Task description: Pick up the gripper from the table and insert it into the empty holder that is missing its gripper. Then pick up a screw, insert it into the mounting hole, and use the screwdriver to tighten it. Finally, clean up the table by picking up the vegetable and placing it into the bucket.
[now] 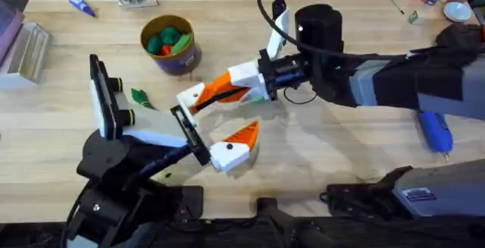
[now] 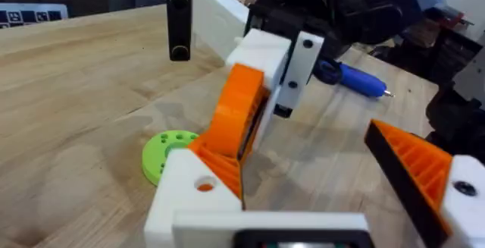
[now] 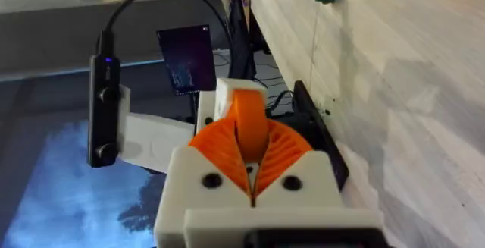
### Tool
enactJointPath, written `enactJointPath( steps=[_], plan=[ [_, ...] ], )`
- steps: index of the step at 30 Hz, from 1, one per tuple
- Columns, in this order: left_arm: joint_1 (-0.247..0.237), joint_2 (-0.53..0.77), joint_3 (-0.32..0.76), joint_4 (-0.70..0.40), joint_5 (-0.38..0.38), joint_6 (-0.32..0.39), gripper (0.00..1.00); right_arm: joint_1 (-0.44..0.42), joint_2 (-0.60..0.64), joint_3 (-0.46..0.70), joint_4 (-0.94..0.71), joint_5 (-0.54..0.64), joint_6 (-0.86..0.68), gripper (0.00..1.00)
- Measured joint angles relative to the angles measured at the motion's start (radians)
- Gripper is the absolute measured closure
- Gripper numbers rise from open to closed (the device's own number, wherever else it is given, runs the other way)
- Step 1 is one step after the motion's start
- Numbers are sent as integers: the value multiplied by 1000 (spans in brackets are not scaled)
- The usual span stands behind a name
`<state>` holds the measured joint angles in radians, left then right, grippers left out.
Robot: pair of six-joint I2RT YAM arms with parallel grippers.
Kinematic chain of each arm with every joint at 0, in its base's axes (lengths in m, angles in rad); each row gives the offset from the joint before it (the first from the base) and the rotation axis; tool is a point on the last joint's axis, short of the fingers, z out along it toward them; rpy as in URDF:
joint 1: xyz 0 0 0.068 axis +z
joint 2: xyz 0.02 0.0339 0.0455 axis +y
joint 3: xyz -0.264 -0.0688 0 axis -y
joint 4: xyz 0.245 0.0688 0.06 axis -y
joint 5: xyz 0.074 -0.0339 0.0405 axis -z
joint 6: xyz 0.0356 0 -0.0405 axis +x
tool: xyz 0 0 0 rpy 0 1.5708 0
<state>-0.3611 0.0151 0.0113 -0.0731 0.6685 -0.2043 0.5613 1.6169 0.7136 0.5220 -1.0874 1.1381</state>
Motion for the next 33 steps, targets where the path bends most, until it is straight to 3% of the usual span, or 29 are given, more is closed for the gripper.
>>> enactJointPath(
  steps=[6, 15, 22, 33],
  plan=[
    [0, 0, 0, 0, -1, -2, 15, 0, 0, 0, -1, -1, -2, 982],
    [0, 0, 0, 1, -3, 0, 15, 3, 0, 0, -6, -1, -12, 853],
    [-7, 0, 1, 1, 27, 14, 15, 27, 2, 0, -3, 7, -33, 627],
    [-7, -1, 1, 2, 27, 22, 15, 32, 9, 0, 7, 2, -40, 557]
  ],
)
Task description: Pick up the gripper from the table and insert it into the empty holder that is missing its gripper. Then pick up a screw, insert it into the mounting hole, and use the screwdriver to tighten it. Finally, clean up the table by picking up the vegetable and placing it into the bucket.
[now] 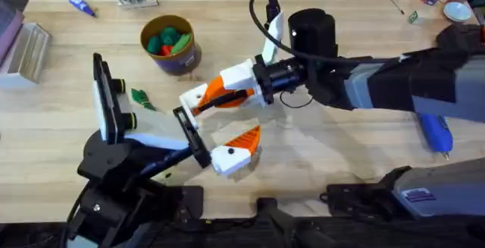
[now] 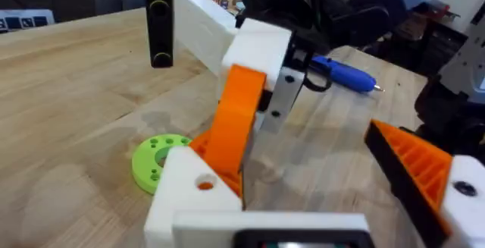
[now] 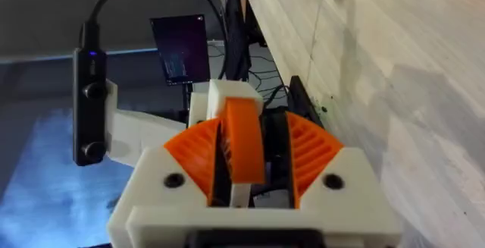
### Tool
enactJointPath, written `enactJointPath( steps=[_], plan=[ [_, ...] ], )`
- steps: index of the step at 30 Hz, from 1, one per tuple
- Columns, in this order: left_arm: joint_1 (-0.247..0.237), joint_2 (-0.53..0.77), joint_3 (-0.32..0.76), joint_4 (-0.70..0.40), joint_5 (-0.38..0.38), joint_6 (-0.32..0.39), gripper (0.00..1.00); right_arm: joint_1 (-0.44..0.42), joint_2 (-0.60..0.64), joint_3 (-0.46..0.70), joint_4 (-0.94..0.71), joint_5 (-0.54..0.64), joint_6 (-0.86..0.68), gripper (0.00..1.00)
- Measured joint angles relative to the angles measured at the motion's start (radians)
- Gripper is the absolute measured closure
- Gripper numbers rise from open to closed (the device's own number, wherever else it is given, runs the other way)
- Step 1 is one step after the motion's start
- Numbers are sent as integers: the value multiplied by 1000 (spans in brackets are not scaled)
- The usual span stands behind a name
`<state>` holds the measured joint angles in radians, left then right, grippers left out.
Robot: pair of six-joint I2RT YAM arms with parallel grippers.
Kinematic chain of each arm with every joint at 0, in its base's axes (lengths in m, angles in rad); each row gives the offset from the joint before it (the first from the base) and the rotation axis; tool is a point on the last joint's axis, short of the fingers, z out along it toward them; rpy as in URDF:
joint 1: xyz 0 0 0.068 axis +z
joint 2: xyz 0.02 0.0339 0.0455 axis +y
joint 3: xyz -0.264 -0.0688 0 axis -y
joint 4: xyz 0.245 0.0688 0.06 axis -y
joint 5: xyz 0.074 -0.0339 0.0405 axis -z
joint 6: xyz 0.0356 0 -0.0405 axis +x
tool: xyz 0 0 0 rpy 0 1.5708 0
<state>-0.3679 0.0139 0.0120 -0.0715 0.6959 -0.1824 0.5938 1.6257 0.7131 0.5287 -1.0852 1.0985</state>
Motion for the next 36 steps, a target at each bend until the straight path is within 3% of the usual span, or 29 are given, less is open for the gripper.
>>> enactJointPath(
  steps=[10, 13, 16, 23, 26, 29, 36],
  plan=[
    [0, -2, 0, 0, 0, 15, 14, 1, 6, -3, 32, -4, -6, 443],
    [0, -2, 0, 0, 0, 18, 15, 1, 6, -3, 32, -4, -6, 368],
    [-11, -2, 0, 0, 44, 18, 15, 2, 6, -3, 40, 0, -6, 265],
    [-19, -2, 0, -3, 88, 18, 15, -4, 6, -3, 40, 0, -6, 232],
    [-19, -2, 0, -3, 95, 18, 15, -13, 7, -3, 40, 0, -6, 174],
    [-19, -2, 0, -3, 97, 18, 15, -33, 6, -3, 41, -1, -14, 74],
    [-19, -2, 0, -3, 98, 18, 14, -154, 7, -2, 36, 2, -51, 70]
  ],
)
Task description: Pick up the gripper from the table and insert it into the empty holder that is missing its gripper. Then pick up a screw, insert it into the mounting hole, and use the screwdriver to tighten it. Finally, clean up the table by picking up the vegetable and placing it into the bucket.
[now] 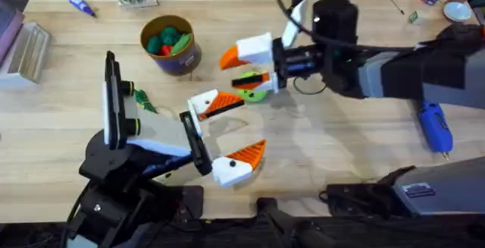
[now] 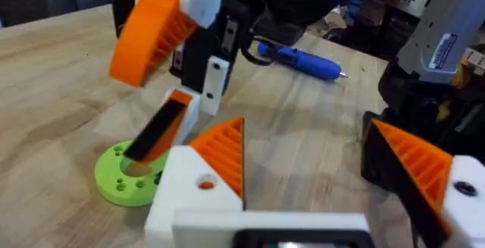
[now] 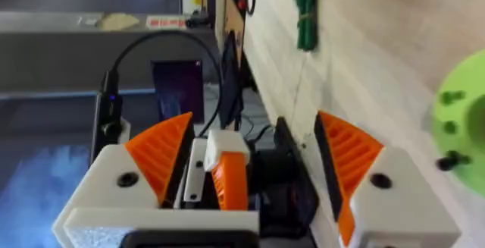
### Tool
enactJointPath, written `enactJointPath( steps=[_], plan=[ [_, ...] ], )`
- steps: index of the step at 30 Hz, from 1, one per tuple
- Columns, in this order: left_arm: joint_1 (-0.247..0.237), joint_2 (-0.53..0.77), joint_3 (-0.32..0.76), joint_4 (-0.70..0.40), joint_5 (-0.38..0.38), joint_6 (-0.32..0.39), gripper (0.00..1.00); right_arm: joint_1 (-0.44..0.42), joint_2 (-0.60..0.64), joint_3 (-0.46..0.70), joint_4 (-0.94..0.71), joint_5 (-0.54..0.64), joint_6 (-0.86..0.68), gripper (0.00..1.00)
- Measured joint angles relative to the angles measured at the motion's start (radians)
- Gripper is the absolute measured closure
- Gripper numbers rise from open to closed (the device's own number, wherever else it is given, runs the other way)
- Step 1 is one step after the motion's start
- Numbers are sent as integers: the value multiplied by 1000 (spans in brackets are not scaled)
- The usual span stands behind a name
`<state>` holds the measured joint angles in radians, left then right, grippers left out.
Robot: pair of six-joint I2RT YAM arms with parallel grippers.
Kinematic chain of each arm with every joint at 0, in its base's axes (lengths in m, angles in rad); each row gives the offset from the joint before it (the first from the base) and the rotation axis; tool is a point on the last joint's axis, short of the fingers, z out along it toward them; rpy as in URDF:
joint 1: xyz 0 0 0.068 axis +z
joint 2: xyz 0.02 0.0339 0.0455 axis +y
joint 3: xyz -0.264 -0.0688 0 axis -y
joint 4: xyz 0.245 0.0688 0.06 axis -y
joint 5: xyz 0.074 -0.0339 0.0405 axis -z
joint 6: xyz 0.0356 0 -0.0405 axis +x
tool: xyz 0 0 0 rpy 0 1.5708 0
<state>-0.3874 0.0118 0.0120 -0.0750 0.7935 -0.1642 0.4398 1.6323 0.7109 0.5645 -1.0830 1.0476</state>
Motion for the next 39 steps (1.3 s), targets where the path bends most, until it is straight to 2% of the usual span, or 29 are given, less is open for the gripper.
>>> enactJointPath(
  steps=[4, 8, 11, 12, 13, 16, 20, 25, 29, 36, 39],
  plan=[
    [0, 0, 0, 0, 0, 0, 14, -69, 0, 29, -123, 20, -76, 68],
    [0, 0, 0, 0, 0, 0, 14, -137, 0, 107, -387, 47, -225, 68],
    [0, 0, 0, 0, 0, 0, 14, -173, -1, 189, -614, 108, -371, 66],
    [0, 0, 0, 0, 0, 0, 14, -179, -1, 218, -684, 137, -419, 66],
    [0, 0, 0, 0, 0, 0, 14, -177, -18, 310, -916, 267, -582, 66],
    [0, 0, 0, 0, 0, 0, 15, -147, -46, 385, -1076, 422, -727, 64],
    [0, 0, 0, 0, 0, 0, 15, -41, -60, 414, -1150, 617, -845, 59],
    [0, 0, 0, 0, 0, 0, 15, 103, -54, 414, -1168, 808, -905, 71],
    [0, 0, 0, 0, 0, 0, 15, 181, -36, 414, -1166, 910, -925, 163],
    [0, 0, 0, 0, 0, 0, 15, 242, 51, 414, -1164, 980, -928, 463],
    [0, 0, 0, 0, 0, 0, 14, 256, 63, 414, -1163, 990, -928, 481]
  ],
)
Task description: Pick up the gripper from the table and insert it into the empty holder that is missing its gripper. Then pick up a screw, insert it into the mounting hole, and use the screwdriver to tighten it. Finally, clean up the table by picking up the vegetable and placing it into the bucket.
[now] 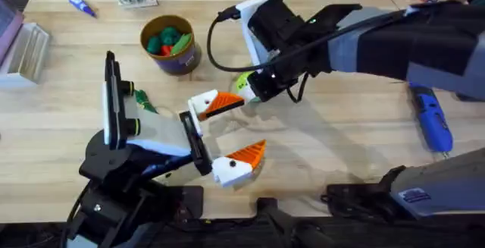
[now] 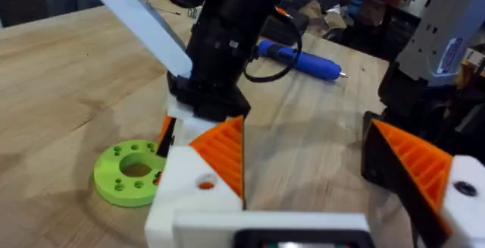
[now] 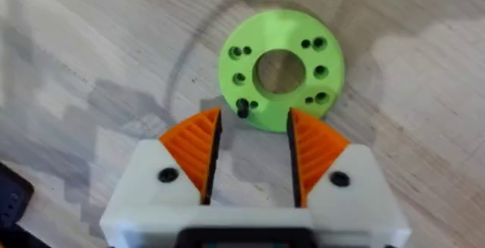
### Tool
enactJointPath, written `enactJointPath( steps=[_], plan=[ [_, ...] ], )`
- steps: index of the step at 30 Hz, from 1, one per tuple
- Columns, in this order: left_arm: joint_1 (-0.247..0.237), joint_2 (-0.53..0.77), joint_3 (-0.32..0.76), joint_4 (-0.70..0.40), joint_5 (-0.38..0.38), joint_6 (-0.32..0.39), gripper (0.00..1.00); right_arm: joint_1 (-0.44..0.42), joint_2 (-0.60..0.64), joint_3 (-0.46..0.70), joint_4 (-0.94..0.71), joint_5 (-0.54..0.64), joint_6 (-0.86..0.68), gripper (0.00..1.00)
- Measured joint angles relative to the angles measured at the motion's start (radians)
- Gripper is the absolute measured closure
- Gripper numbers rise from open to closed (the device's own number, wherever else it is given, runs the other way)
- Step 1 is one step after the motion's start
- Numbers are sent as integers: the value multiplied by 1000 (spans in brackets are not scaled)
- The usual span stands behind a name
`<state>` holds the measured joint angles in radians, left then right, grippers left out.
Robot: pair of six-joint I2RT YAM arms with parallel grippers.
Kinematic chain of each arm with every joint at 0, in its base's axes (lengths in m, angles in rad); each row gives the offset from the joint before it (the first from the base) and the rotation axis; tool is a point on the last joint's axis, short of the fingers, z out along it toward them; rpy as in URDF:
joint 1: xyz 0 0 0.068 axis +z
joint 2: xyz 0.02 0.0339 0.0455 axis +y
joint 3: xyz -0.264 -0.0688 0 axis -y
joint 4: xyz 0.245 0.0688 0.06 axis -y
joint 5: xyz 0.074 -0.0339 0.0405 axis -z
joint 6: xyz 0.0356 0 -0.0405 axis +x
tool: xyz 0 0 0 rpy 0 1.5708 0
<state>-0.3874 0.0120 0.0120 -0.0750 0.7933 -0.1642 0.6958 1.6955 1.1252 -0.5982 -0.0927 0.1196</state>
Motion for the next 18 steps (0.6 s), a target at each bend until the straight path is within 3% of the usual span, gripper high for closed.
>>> enactJointPath(
  steps=[8, 18],
  plan=[
    [0, 0, 0, 0, 0, 0, 14, 36, 0, 0, 19, 3, 4, 590],
    [0, 0, 0, 0, 0, 0, 15, 36, 0, 0, 36, 27, 4, 629]
  ],
)
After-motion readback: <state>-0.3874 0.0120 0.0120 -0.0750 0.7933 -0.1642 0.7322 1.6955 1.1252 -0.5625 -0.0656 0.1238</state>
